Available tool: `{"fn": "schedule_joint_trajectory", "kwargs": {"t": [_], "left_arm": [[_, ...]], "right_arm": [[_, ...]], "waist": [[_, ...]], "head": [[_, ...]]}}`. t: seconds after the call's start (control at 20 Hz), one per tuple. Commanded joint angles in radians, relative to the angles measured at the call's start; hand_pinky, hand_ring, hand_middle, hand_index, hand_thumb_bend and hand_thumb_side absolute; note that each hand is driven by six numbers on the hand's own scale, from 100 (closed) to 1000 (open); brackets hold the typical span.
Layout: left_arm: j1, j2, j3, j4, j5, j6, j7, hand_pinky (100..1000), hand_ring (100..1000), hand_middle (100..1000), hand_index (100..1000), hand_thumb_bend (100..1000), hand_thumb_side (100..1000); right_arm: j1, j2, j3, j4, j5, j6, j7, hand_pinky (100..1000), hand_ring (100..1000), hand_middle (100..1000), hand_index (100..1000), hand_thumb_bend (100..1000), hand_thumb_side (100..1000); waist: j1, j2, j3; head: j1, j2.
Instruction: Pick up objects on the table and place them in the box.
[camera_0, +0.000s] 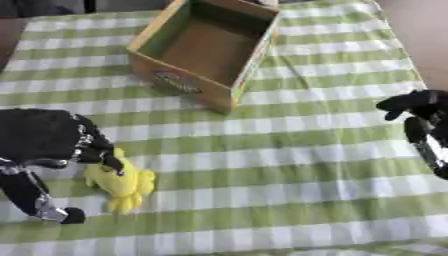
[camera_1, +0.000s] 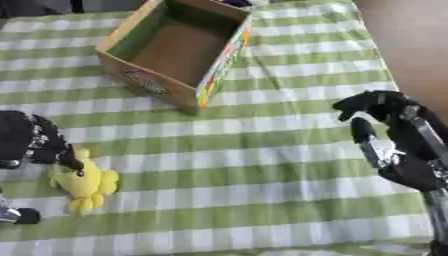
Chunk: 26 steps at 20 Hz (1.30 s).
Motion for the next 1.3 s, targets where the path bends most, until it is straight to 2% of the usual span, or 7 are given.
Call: {"fn": "schedule_joint_trajectory", "kwargs": {"t": [0.05, 0.2, 0.35, 0.5, 0.75, 1.3], "left_arm": [[-0.012, 0.017, 0.0, 0.016, -0.025, -0.04, -0.028, 607, 626, 661, 877, 485, 788], [-0.016, 0.01, -0.003, 0.027, -0.042, -0.041, -0.014, 608, 626, 661, 876, 485, 771], [-0.021, 0.004, 0.0, 0.027, -0.062, -0.037, 0.02, 613, 629, 664, 869, 531, 711], [-0.024, -0.001, 0.005, 0.026, -0.089, -0.028, 0.065, 614, 630, 666, 865, 548, 688], [-0.025, -0.006, 0.015, 0.022, -0.108, -0.014, 0.133, 609, 625, 661, 863, 524, 622], [-0.041, 0.0, 0.043, -0.014, -0.041, -0.01, 0.137, 606, 622, 660, 863, 498, 556]], "right_arm": [[-0.007, -0.019, -0.003, -0.01, 0.002, -0.003, 0.001, 781, 740, 538, 739, 100, 524], [-0.007, -0.019, -0.002, -0.009, 0.003, -0.003, 0.001, 781, 740, 539, 739, 100, 531], [-0.007, -0.019, -0.003, -0.009, 0.002, -0.004, 0.001, 781, 740, 538, 739, 100, 524], [-0.006, -0.018, -0.003, -0.008, 0.003, -0.004, 0.001, 781, 740, 538, 739, 100, 524], [-0.006, -0.017, -0.004, -0.008, 0.002, -0.004, 0.0, 781, 740, 538, 739, 100, 524], [-0.005, -0.017, -0.006, -0.007, 0.002, -0.004, 0.0, 780, 740, 538, 739, 100, 524]], "waist": [[-0.002, -0.017, 0.0], [-0.003, -0.017, 0.0], [-0.004, -0.017, 0.0], [-0.005, -0.017, -0.001], [-0.006, -0.016, 0.0], [-0.006, -0.018, 0.0]], "head": [[-0.002, -0.008], [-0.002, -0.008], [-0.002, -0.009], [-0.002, -0.01], [-0.002, -0.011], [-0.003, -0.012]]}}
